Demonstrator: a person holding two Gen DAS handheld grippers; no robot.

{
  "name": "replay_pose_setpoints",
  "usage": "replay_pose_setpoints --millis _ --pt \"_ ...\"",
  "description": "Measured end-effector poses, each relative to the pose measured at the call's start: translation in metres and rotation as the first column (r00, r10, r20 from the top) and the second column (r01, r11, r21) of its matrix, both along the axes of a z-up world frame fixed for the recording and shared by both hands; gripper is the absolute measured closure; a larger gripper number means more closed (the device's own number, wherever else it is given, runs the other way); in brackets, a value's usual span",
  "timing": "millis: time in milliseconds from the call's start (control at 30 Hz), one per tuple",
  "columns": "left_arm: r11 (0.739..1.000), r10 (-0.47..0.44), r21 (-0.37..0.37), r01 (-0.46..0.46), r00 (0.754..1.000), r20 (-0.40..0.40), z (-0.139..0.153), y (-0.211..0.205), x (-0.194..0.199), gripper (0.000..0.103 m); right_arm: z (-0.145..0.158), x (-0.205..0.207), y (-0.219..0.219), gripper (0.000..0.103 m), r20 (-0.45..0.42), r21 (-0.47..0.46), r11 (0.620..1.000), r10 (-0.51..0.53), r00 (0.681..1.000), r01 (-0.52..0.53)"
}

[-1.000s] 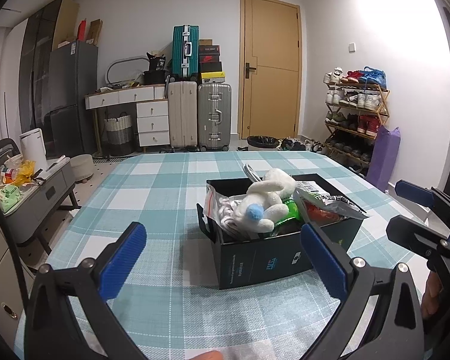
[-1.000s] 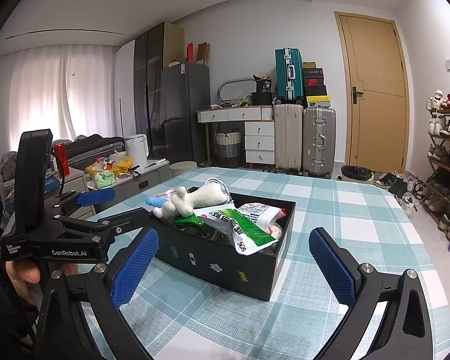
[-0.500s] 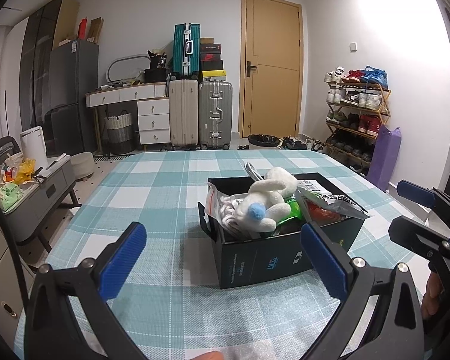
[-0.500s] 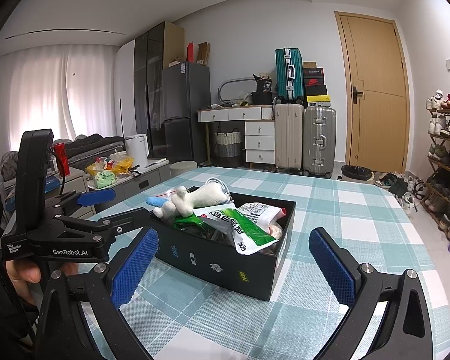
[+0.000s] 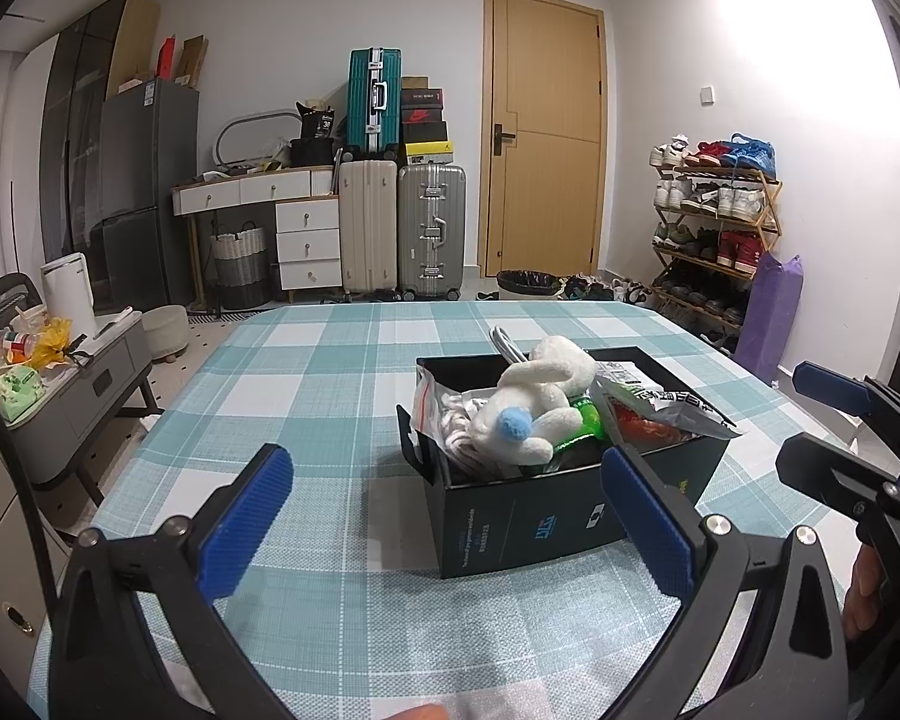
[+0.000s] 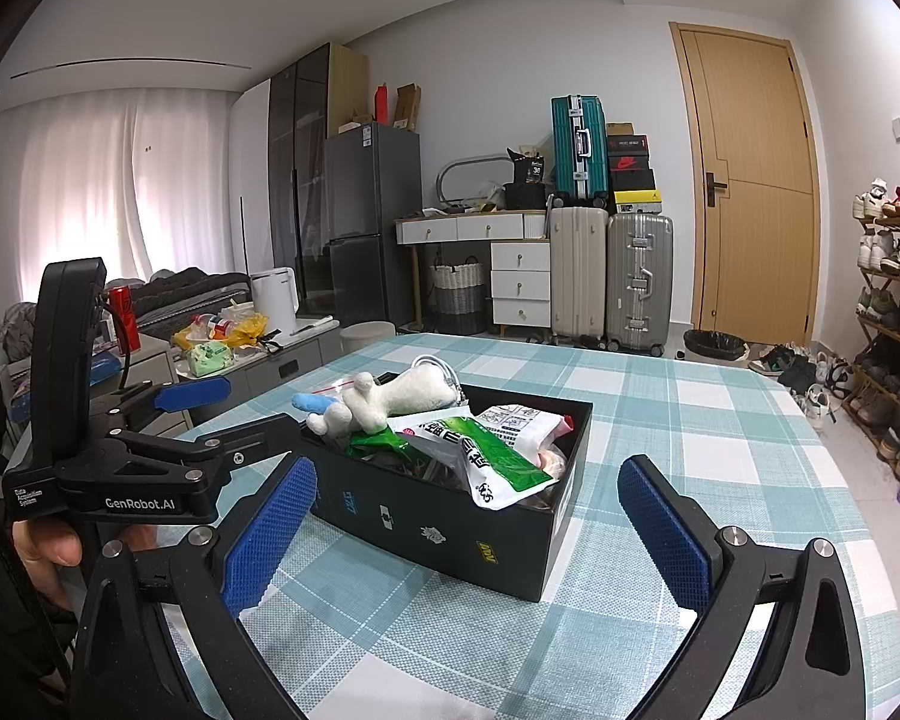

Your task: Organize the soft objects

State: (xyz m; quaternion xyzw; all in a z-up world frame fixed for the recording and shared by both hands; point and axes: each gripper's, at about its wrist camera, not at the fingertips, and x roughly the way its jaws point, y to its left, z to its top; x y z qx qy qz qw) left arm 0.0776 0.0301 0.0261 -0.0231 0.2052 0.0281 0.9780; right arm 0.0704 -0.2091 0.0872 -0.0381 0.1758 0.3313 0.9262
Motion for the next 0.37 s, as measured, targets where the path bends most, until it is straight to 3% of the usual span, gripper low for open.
replay_pose_setpoints --millis 367 --pt "1.0 0.006 0.002 -0.006 1.0 0.007 -0.0006 0.0016 -0.0002 0.0 0.0001 0.0001 0.0 0.001 0.002 0.0 1.0 0.0 1.0 0.0"
